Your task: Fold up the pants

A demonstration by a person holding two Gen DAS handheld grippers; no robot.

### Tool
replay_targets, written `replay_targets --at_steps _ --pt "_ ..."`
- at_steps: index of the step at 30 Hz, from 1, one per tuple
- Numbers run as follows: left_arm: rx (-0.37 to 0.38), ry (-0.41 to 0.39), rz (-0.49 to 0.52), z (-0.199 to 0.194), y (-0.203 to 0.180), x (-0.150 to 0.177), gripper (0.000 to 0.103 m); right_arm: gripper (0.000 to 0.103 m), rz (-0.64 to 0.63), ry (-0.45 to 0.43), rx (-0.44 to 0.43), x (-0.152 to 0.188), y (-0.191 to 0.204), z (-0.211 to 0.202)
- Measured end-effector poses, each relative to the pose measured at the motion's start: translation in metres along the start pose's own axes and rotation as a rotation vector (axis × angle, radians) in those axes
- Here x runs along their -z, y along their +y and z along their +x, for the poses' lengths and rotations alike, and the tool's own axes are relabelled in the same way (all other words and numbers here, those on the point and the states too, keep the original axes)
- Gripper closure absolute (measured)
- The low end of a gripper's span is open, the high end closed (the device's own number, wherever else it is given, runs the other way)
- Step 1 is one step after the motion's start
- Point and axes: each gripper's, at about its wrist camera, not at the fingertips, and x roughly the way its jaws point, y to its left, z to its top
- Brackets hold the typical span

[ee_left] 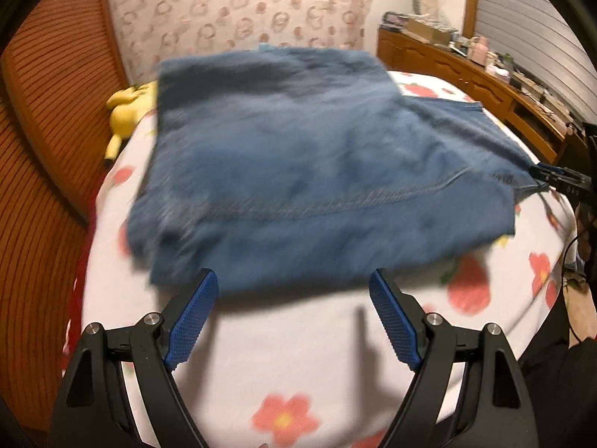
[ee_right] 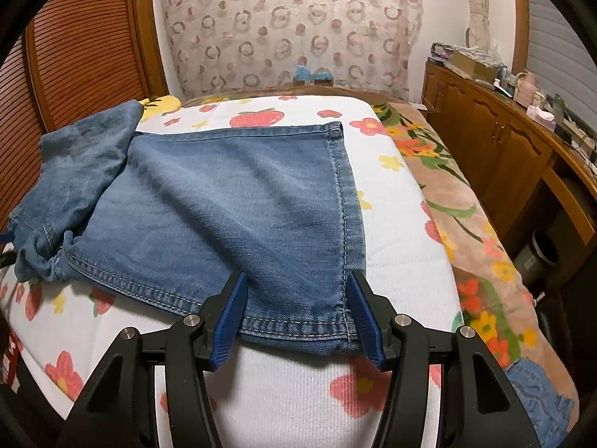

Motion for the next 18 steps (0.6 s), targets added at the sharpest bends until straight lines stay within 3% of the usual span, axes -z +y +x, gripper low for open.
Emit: replay_targets --at_steps 7,18 --pt "-0.009 0.05 -0.053 0.006 0.015 0.019 0.019 0.045 0.009 0.007 -0.004 -0.001 -0.002 -0.002" --pt "-0.005 -0.011 -0.044 0.009 0.008 0.025 0.013 0.045 0.015 0.019 0.006 0.0 -0.007 -0.004"
